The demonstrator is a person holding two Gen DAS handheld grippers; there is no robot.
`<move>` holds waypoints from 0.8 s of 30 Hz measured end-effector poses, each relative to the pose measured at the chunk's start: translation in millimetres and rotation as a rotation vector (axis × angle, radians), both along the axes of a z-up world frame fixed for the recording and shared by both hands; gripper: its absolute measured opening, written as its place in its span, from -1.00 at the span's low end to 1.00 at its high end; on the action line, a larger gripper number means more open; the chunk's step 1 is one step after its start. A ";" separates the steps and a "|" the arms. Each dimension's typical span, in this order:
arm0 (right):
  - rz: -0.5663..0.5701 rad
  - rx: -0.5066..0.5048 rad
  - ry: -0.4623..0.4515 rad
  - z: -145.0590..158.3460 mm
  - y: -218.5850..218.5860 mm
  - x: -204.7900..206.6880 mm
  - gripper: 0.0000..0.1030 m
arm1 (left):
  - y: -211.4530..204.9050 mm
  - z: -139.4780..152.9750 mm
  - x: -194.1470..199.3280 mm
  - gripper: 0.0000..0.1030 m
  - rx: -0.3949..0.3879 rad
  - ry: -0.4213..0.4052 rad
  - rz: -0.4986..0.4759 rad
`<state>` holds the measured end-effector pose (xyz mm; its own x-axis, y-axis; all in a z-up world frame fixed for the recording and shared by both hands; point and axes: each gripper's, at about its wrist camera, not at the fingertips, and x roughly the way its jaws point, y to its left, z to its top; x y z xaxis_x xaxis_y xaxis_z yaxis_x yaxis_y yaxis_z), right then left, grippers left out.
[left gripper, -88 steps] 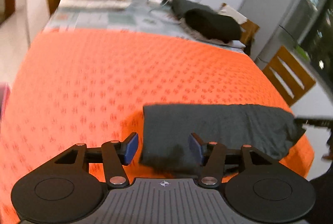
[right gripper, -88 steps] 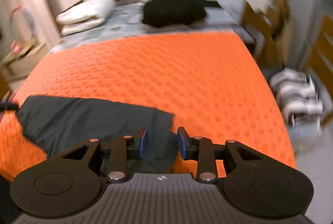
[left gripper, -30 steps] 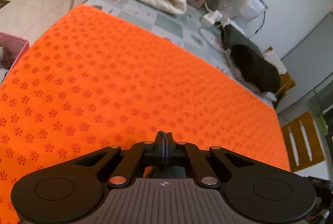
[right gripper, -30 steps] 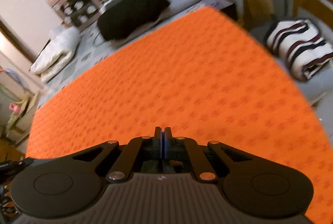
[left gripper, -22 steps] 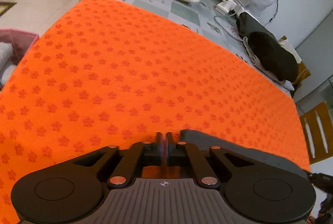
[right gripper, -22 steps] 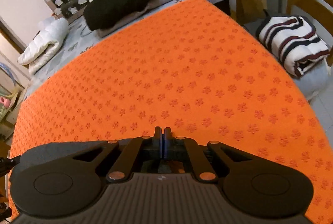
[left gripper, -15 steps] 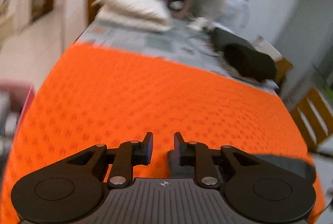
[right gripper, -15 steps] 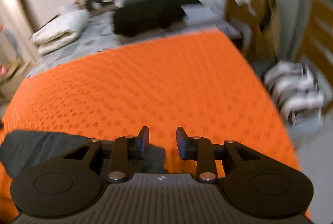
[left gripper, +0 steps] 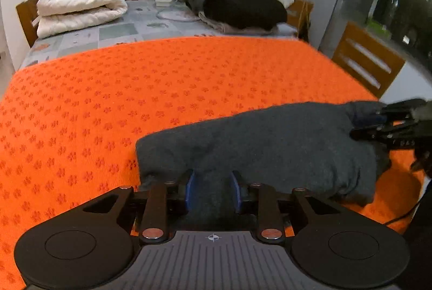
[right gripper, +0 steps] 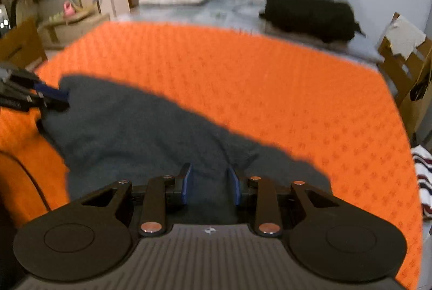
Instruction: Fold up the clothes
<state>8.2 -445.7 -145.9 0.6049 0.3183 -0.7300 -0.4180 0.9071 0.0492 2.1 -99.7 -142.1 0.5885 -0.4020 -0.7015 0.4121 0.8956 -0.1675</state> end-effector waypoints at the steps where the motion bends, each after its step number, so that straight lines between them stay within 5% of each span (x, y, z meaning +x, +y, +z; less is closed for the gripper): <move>1: 0.000 0.007 -0.004 0.8 -2.2 -0.4 -0.34 | 0.6 1.7 0.4 -0.40 -0.002 0.008 0.006; 6: -0.068 0.065 -0.027 27.1 -13.9 -8.6 -0.30 | -5.9 22.2 0.0 -0.17 0.020 -0.032 -0.028; 12: -0.278 0.197 -0.005 41.7 -57.9 -33.5 -0.11 | -40.2 45.9 -3.0 -0.07 0.019 -0.114 -0.199; 19: -0.594 0.439 0.093 5.2 -98.0 -67.0 0.04 | -93.2 40.3 3.3 -0.04 0.046 -0.137 -0.421; 24: -0.658 0.564 0.151 -20.1 -96.0 -70.1 0.04 | -118.2 31.5 10.4 -0.04 0.067 -0.134 -0.530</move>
<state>-61.9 -541.6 -166.0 0.7020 0.2763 -0.6564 0.2285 0.7856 0.5750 12.5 -218.0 -110.6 0.4037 -0.6241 -0.6690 0.8231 0.5669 -0.0321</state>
